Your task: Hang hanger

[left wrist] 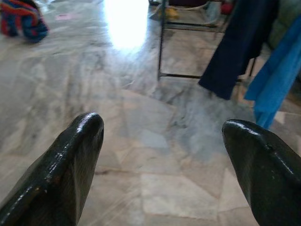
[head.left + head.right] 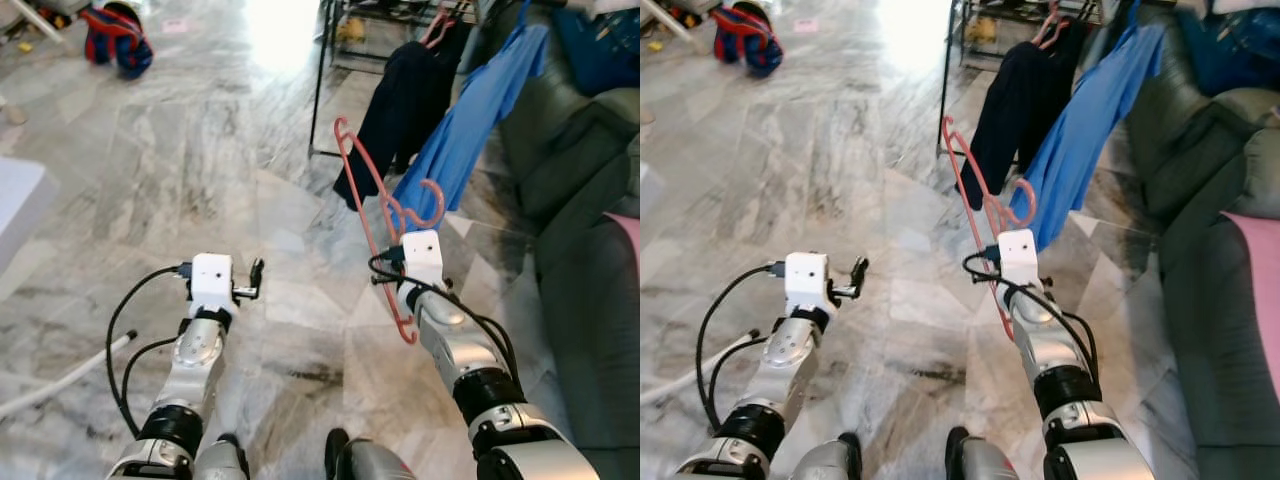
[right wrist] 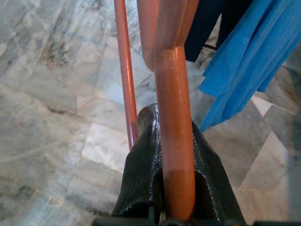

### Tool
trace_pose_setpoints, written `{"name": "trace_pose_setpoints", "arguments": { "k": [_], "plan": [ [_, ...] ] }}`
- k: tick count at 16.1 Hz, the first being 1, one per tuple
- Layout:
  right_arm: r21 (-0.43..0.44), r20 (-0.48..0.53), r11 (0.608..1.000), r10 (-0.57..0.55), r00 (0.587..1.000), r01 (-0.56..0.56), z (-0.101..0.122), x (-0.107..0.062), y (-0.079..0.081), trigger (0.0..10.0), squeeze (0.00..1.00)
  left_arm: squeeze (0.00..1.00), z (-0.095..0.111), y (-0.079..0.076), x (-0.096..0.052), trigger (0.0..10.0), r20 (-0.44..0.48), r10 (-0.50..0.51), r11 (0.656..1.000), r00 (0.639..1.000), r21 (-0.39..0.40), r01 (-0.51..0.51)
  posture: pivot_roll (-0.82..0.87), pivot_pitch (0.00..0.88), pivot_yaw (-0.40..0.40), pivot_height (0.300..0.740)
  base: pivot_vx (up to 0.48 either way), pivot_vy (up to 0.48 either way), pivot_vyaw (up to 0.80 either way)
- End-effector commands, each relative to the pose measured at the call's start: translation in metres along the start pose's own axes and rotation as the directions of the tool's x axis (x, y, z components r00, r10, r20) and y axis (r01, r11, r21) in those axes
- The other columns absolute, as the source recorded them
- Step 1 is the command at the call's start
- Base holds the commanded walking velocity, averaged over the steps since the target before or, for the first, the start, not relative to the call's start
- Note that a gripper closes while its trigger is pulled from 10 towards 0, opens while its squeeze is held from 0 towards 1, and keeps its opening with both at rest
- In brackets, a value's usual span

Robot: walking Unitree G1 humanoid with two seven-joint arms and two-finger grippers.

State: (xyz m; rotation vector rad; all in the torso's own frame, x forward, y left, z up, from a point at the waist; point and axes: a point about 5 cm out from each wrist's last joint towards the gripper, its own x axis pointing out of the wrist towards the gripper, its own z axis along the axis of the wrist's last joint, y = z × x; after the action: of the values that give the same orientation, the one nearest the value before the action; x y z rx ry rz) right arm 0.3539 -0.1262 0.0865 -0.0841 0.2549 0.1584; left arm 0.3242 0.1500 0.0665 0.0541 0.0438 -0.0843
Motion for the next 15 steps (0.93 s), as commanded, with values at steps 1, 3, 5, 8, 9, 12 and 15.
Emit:
{"name": "trace_pose_setpoints", "arguments": {
  "k": [1, 3, 5, 8, 9, 12, 15],
  "plan": [
    [0.019, 0.004, 1.0, -0.009, 1.0, 0.009, 0.0034, 0.0001, -0.003, 10.0, 0.0, 0.0, -0.0032, -0.0021, -0.0012, 10.0, -0.019, -0.007, 1.0, 1.0, -0.003, 0.007, 0.07, 0.213, -0.125, 0.74, 0.42, 0.0, -0.53],
    [0.026, 0.003, 1.0, -0.006, 1.0, 0.006, 0.0039, 0.0004, -0.0024, 10.0, 0.0, 0.0, -0.0023, -0.0032, 0.0001, 10.0, -0.019, -0.014, 1.0, 1.0, -0.008, 0.014, 0.07, 0.207, -0.123, 0.74, 0.424, 0.0, -0.44],
    [0.028, 0.001, 1.0, -0.006, 1.0, 0.006, 0.0037, 0.0002, -0.0021, 10.0, 0.0, 0.0, -0.0015, -0.0043, 0.001, 10.0, -0.019, -0.02, 1.0, 1.0, -0.012, 0.02, 0.07, 0.201, -0.121, 0.74, 0.424, 0.0, -0.43],
    [0.032, -0.002, 0.999, -0.005, 1.0, 0.005, 0.0031, 0.0002, -0.0016, 10.0, 0.0, 0.0, -0.0005, -0.006, 0.0023, 10.0, -0.019, -0.029, 1.0, 0.999, -0.014, 0.028, 0.07, 0.193, -0.118, 0.74, 0.424, 0.0, -0.42],
    [0.034, -0.002, 0.999, -0.005, 1.0, 0.006, 0.0033, 0.0003, -0.0014, 10.0, 0.0, 0.0, -0.0006, -0.0067, 0.0025, 10.0, -0.02, -0.032, 0.999, 0.999, -0.015, 0.032, 0.07, 0.19, -0.117, 0.74, 0.424, 0.0, -0.42],
    [0.037, -0.005, 0.999, -0.006, 1.0, 0.006, 0.0034, 0.0009, -0.0004, 10.0, 0.0, 0.0, -0.0015, -0.0078, 0.0027, 10.0, -0.026, -0.041, 0.999, 0.999, -0.015, 0.04, 0.08, 0.177, -0.117, 0.74, 0.42, 0.0, -0.47],
    [0.034, -0.008, 0.999, -0.006, 1.0, 0.007, 0.004, 0.0016, -0.0014, 10.0, 0.0, 0.0, -0.0007, -0.009, 0.0042, 10.0, -0.028, -0.046, 0.999, 0.999, -0.018, 0.046, 0.08, 0.172, -0.114, 0.74, 0.41, 0.171, -0.71]
  ]
}}
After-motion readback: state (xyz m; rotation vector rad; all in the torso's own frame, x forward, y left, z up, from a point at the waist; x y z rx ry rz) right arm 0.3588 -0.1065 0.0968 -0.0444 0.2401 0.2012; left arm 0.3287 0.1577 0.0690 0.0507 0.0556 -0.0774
